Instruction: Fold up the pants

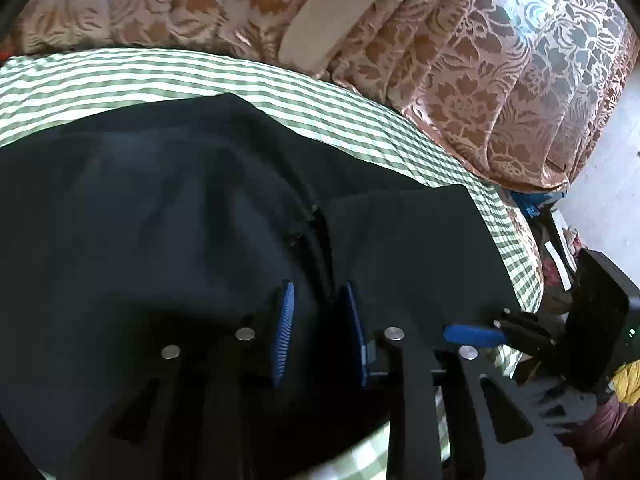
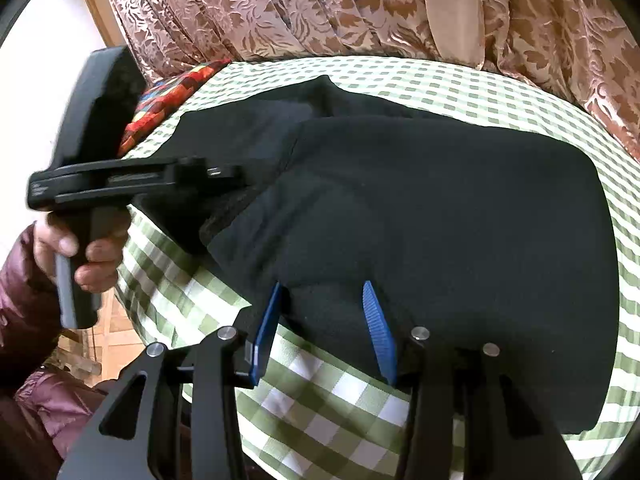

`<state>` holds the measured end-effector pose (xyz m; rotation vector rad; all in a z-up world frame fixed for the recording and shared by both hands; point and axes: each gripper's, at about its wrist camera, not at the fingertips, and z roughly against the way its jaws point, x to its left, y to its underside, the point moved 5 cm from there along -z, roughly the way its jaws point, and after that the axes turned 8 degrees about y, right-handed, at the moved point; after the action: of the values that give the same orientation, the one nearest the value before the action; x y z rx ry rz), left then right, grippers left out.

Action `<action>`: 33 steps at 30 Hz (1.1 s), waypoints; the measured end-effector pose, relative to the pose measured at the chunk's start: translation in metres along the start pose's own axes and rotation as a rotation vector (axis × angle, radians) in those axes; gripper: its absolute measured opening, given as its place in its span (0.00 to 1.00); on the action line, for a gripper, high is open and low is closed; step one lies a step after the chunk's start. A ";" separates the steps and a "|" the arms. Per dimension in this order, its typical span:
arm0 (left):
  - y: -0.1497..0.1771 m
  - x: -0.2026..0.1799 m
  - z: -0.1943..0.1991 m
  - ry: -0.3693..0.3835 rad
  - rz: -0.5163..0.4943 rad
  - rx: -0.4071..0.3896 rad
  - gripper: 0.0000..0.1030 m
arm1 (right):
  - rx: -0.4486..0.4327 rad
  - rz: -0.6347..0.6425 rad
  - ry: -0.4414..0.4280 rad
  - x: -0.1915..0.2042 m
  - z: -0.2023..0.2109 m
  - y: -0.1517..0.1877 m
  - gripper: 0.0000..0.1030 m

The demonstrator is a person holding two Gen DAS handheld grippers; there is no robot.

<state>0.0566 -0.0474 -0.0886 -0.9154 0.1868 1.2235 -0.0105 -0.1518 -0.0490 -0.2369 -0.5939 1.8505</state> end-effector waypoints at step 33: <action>0.080 0.187 0.202 -0.207 0.879 -0.493 0.42 | 0.000 -0.068 -0.006 -0.003 0.001 -0.002 0.44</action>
<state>-0.0105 0.2308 -0.1067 -1.1639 0.1217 2.2377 -0.0086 -0.1543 -0.0473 -0.2090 -0.5993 1.7861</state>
